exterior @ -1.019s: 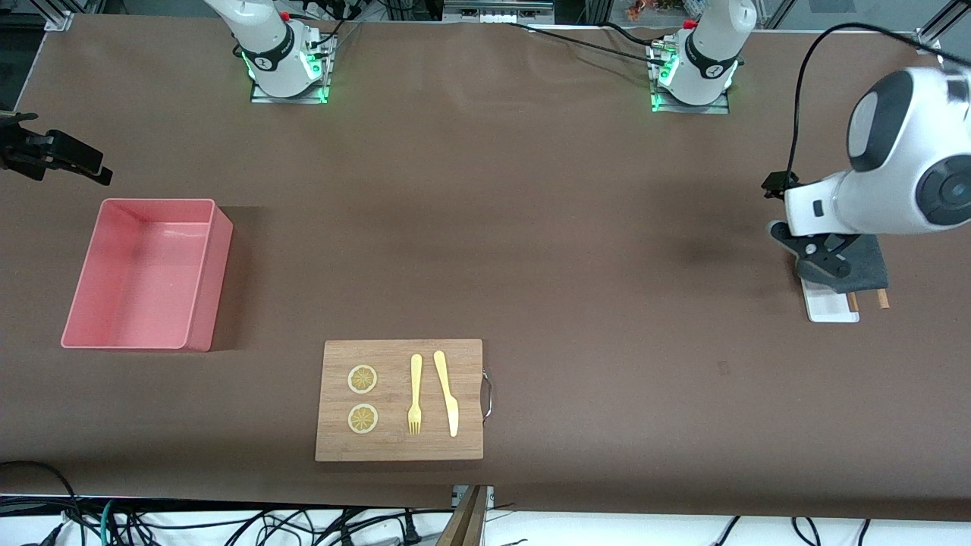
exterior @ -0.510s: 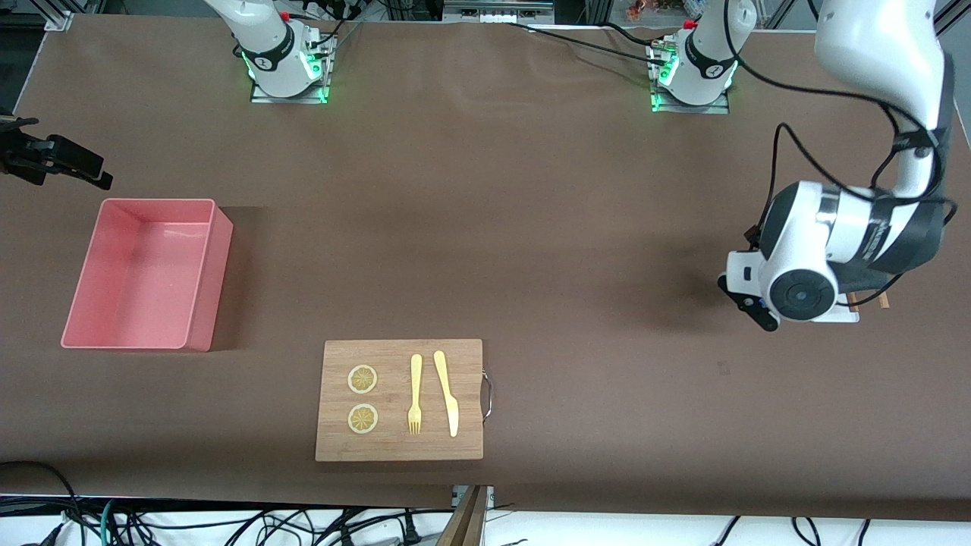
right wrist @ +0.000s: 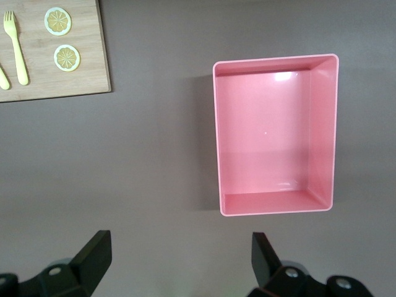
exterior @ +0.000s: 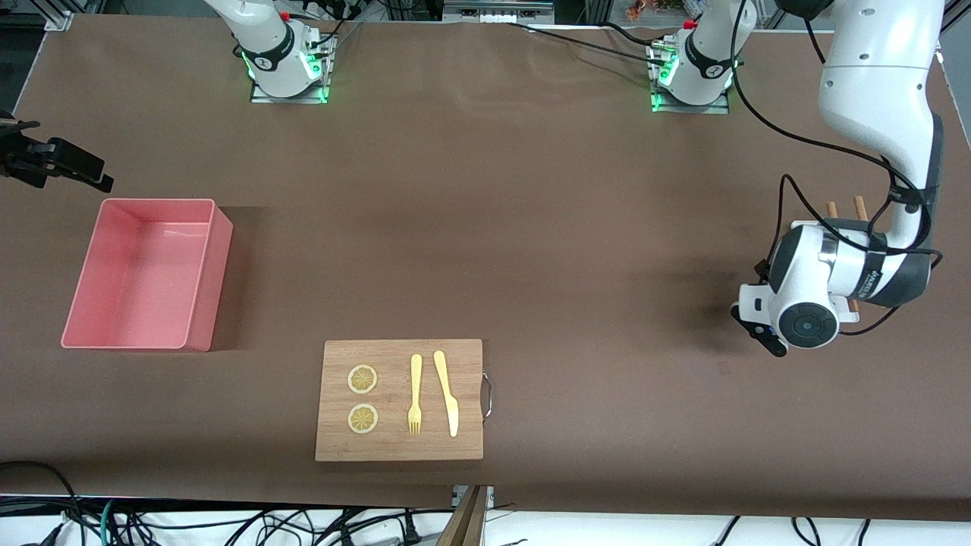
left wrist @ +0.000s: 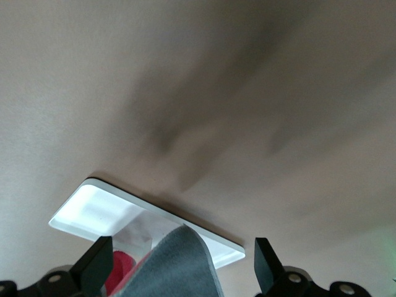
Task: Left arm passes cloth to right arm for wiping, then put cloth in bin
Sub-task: 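Lower the left gripper onto the grey cloth on the white tray and grasp it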
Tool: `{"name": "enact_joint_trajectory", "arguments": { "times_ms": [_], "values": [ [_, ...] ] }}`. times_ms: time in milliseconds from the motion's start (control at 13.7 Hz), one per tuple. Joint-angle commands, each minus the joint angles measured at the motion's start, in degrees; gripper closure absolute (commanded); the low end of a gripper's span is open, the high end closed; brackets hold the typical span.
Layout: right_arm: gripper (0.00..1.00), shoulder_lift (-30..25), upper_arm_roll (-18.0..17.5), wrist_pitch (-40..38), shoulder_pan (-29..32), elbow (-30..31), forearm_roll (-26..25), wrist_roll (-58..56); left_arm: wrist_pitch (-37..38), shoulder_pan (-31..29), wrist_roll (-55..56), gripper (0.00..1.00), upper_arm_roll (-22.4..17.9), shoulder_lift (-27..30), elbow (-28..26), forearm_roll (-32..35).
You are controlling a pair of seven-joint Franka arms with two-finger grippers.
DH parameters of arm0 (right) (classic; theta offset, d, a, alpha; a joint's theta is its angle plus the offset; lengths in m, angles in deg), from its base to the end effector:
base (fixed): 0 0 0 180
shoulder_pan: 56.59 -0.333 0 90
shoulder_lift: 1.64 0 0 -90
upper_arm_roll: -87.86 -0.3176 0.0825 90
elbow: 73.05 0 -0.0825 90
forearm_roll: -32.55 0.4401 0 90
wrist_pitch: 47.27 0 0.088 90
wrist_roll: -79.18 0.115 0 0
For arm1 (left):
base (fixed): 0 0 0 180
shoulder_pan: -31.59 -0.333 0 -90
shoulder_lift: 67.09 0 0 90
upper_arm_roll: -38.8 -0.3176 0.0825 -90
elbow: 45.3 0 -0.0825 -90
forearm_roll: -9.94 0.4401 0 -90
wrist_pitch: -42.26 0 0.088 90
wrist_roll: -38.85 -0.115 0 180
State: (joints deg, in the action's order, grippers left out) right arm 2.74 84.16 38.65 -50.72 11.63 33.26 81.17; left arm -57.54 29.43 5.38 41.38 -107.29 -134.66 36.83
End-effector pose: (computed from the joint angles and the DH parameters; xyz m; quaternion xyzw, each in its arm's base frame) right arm 0.6263 -0.0237 0.6135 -0.9989 0.0360 0.0273 0.0087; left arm 0.6859 0.0420 0.1694 -0.8747 0.3665 0.2947 0.1173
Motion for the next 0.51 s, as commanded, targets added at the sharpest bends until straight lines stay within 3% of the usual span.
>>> {"name": "enact_joint_trajectory", "arguments": {
  "times_ms": [0,437],
  "values": [
    [0.0,0.37,0.1,1.6,0.37,0.14,1.13,-0.85,0.3,-1.88,-1.42,0.0,0.31,-1.37,1.38,0.45],
    [0.0,0.37,-0.08,1.96,0.55,1.1,0.35,-0.77,1.27,-3.28,-5.0,0.0,0.31,-2.08,-0.29,1.15]
  ]
}}
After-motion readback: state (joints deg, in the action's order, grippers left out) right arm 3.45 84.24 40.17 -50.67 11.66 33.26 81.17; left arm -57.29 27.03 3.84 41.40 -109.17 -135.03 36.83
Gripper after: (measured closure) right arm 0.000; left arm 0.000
